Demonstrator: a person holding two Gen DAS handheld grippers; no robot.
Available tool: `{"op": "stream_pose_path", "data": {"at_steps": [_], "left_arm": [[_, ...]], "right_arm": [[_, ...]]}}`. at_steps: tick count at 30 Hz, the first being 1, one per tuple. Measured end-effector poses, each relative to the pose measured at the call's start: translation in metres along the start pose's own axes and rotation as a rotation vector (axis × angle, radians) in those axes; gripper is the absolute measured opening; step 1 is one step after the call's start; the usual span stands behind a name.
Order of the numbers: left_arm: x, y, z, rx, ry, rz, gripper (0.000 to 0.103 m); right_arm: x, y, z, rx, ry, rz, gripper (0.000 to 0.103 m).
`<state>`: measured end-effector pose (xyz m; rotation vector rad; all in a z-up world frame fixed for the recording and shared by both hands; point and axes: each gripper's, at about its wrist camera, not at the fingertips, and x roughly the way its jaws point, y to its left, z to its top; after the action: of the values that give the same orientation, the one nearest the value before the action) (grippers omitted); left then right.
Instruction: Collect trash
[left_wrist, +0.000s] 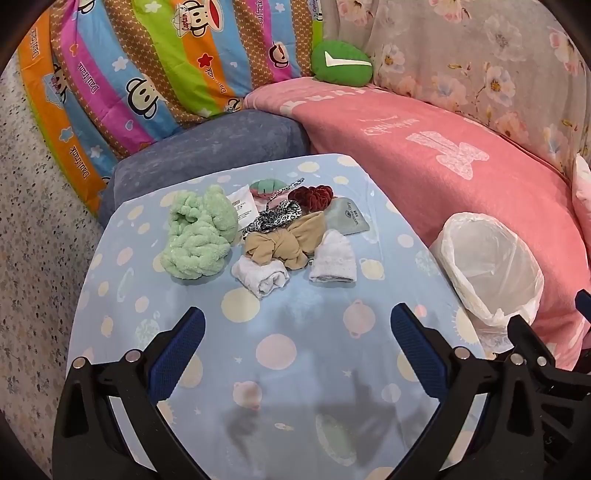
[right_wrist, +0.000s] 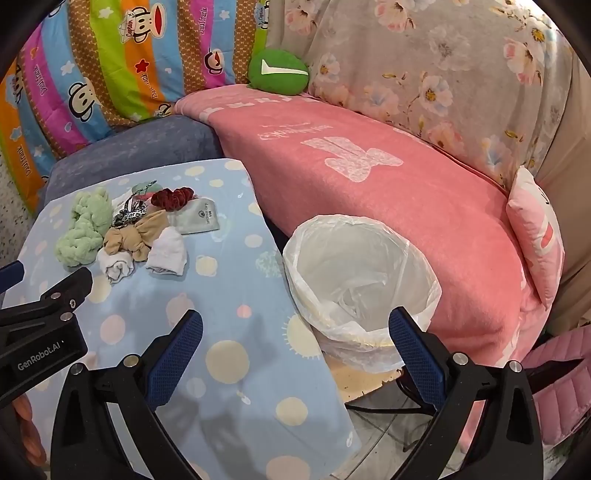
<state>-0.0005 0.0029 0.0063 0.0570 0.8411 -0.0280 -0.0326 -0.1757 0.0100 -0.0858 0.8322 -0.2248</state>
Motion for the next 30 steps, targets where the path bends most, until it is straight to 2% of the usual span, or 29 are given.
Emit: {"op": "stream_pose_path", "data": {"at_steps": [30], "left_arm": [[0.0009, -0.0074, -0.0023, 0.020, 0.001, 0.000, 0.096]], "right_arm": [[-0.0003, -0.0035, 0.0001, 0.027, -0.014, -0.015, 0.096]]}}
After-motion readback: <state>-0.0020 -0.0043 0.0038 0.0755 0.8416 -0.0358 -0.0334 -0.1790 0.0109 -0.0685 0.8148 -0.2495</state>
